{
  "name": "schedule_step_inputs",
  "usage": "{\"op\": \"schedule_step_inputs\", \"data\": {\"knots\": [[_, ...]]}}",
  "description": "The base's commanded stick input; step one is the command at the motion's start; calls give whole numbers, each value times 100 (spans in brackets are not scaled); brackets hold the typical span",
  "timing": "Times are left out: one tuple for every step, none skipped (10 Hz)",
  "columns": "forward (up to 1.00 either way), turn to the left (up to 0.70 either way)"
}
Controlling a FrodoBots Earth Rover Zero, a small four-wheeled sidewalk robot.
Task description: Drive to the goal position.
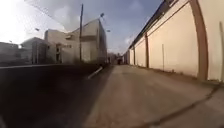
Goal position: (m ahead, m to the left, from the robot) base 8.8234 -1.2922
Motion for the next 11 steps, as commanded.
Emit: {"op": "schedule_step_inputs", "data": {"knots": [[100,0],[100,0],[100,0],[100,0],[100,0],[100,0],[100,0],[100,0],[100,0],[100,0],[100,-27]]}}
